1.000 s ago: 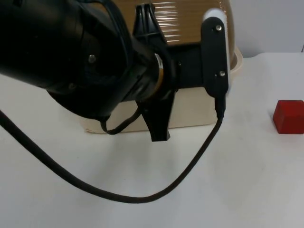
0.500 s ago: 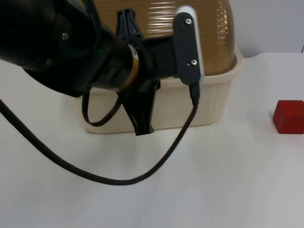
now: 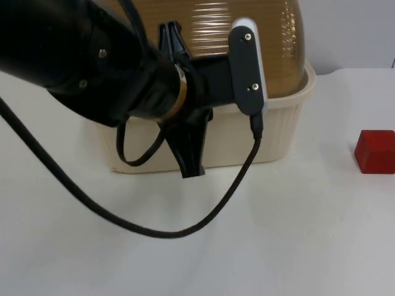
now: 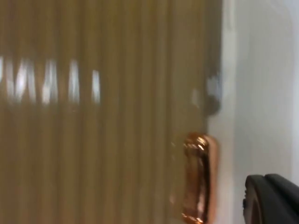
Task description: Open the box lid with the left hand, place the block into the box with the right hand, then close the box lid with the left hand.
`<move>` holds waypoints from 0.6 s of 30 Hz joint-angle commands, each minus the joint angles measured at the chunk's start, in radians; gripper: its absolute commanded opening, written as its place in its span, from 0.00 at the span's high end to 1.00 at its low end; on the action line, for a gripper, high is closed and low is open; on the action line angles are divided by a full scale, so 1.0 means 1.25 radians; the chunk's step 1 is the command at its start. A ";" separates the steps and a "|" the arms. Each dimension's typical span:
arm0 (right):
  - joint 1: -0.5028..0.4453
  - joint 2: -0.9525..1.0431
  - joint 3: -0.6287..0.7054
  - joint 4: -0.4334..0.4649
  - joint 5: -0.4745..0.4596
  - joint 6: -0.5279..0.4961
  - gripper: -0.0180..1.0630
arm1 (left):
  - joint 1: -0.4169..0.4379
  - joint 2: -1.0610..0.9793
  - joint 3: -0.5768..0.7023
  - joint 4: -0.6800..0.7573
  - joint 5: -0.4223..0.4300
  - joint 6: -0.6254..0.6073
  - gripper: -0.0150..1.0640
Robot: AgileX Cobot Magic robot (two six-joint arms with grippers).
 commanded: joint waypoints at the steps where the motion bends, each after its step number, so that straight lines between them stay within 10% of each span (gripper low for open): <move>1: -0.001 0.000 -0.003 -0.004 0.003 -0.002 0.02 | 0.002 0.003 -0.012 0.003 -0.001 -0.006 0.99; 18: -0.001 0.000 -0.003 -0.006 -0.005 -0.005 0.02 | 0.010 0.028 -0.034 0.003 0.016 0.000 0.99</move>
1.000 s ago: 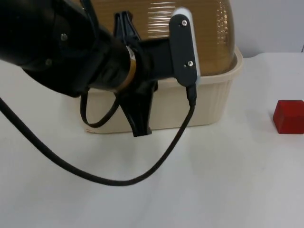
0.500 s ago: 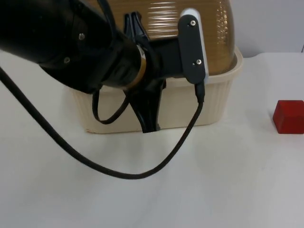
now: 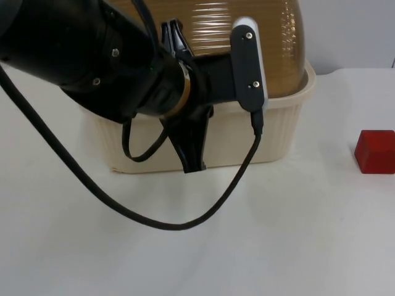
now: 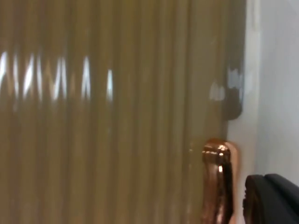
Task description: Open the box lid with the left hand, place the block into the box with the right hand, then close the box lid with the left hand.
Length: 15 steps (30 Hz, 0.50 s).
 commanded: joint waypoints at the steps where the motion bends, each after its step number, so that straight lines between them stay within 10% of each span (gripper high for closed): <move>1: -0.001 0.000 -0.003 -0.006 -0.006 -0.005 0.02 | 0.001 -0.001 -0.007 0.002 0.006 -0.003 0.99; 15: -0.001 0.000 -0.003 -0.006 -0.004 -0.005 0.02 | 0.001 -0.001 -0.007 0.002 0.058 -0.003 0.99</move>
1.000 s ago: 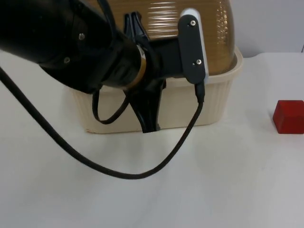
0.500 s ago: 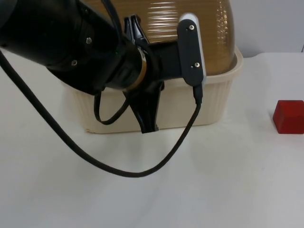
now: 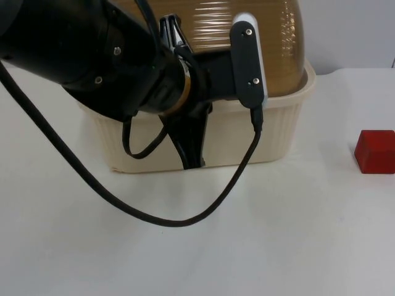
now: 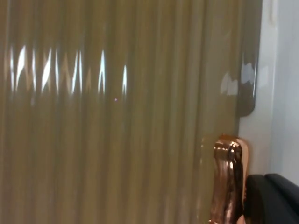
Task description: Open the box lid with the left hand, place the block into the box with the right hand, then close the box lid with the left hand.
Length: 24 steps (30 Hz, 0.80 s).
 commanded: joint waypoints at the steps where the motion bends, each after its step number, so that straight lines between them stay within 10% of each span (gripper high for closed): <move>1: -0.001 0.000 -0.003 -0.006 -0.004 -0.005 0.02 | 0.001 -0.001 -0.004 0.002 0.033 -0.003 0.99; 24: -0.001 0.000 -0.003 -0.006 -0.004 -0.005 0.02 | 0.001 -0.001 -0.004 0.002 0.093 -0.018 0.99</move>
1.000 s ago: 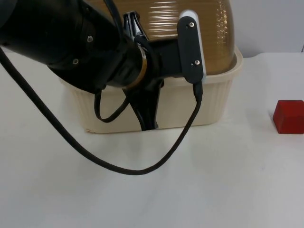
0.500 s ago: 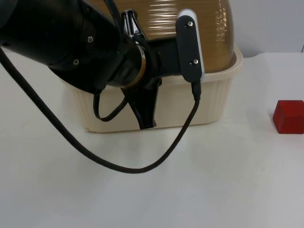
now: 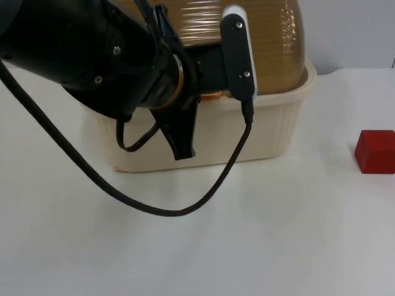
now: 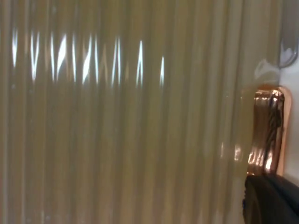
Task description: Open the box lid with the left hand, place the block into the box with the right hand, then close the box lid with the left hand.
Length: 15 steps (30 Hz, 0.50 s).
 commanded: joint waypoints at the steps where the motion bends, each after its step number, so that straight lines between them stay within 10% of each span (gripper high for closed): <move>1: -0.001 0.000 -0.003 -0.006 -0.004 -0.005 0.02 | 0.001 -0.001 -0.004 0.001 0.013 -0.027 0.99; 8: -0.001 0.000 -0.003 -0.006 -0.002 -0.005 0.02 | -0.002 -0.054 -0.004 -0.094 -0.173 -0.042 0.99; 15: -0.001 0.000 -0.003 -0.006 -0.002 -0.004 0.02 | 0.000 -0.035 -0.004 0.001 -0.198 -0.038 0.99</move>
